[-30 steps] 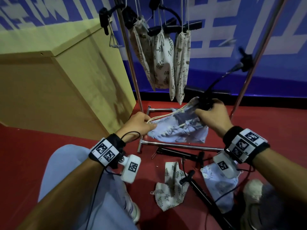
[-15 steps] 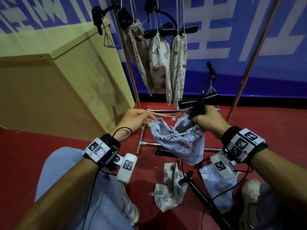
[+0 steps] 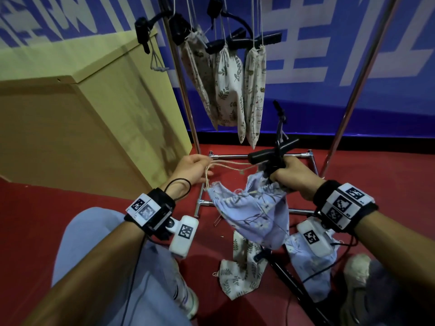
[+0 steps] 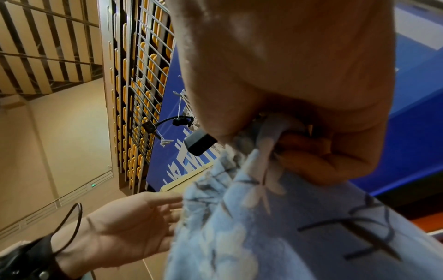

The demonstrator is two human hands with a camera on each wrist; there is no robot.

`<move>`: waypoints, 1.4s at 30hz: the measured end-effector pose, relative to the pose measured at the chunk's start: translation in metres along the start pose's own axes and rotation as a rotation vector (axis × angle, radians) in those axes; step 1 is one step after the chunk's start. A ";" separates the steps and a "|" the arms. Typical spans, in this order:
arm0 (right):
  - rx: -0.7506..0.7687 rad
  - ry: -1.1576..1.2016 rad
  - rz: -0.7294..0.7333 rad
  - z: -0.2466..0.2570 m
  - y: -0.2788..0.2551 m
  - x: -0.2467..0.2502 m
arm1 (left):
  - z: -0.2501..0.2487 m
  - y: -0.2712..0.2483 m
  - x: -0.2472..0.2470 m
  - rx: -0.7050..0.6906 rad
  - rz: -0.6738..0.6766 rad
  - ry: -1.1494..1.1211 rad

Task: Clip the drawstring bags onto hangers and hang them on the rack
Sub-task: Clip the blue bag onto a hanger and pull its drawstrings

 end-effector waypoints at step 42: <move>-0.010 0.034 0.086 0.000 -0.005 -0.019 | -0.013 -0.079 -0.055 -0.114 0.543 0.332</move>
Point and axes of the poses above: each hand's wrist, its own y-axis towards the middle knuckle, its own x-axis out of the back of the hand, z = x × y, the point moved 3 cm from there along y, towards the middle knuckle, and after that the axes turned 4 degrees about -x, right-handed, at the moved point
